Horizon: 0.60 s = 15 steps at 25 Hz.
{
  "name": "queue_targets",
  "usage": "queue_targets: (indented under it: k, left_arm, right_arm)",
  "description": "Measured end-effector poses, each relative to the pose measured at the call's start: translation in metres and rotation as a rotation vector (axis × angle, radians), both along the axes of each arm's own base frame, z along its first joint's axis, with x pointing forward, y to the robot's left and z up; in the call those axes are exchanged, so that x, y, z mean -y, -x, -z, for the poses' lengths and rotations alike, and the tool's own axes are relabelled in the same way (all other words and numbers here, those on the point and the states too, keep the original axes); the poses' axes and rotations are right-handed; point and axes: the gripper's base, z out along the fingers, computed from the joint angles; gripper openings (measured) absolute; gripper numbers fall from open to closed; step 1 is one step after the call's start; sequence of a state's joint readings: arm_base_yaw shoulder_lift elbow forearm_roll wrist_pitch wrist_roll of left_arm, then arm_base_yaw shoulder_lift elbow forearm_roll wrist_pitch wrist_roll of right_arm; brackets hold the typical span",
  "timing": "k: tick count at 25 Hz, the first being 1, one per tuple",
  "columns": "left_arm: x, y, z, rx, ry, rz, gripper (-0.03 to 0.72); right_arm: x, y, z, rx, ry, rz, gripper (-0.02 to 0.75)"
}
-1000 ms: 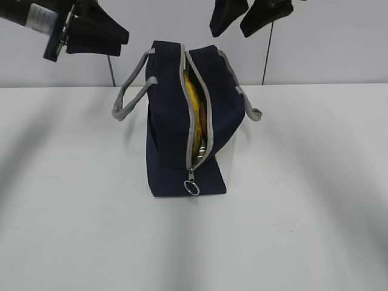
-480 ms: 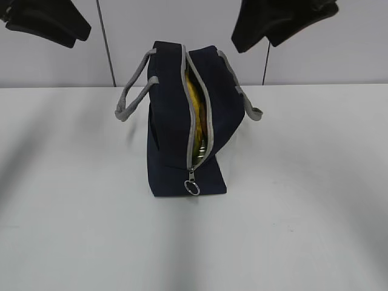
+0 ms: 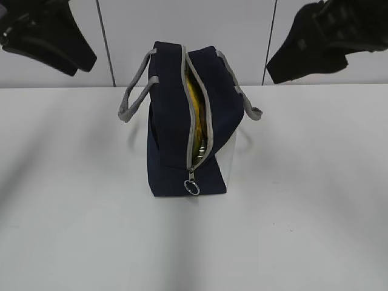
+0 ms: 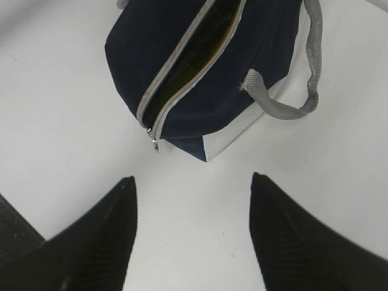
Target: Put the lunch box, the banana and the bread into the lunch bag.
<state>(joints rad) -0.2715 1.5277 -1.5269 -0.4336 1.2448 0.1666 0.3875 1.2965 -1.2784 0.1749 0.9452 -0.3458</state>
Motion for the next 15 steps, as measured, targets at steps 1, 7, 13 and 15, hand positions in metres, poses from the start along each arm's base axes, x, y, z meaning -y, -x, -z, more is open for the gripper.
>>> queue_targets:
  k: [1, 7, 13, 15]
  left_arm:
    - [0.000, 0.000, 0.005, -0.014, -0.008, 0.000, 0.235]
    - [-0.002, 0.004, 0.033, -0.099, -0.041, -0.005, 0.235]
    - [-0.003, 0.000, 0.041, -0.061, -0.042, -0.037, 0.235]
    - [-0.003, -0.001, 0.041, -0.050, -0.041, -0.041, 0.235]
  right_arm:
    - [0.000, -0.002, 0.005, 0.022, -0.002, -0.001, 0.436]
    - [-0.002, -0.015, 0.034, 0.175, -0.059, 0.045, 0.436]
    - [0.000, -0.025, 0.049, 0.389, -0.147, 0.119, 0.436]
    - [0.001, -0.026, 0.053, 0.456, -0.173, 0.143, 0.436]
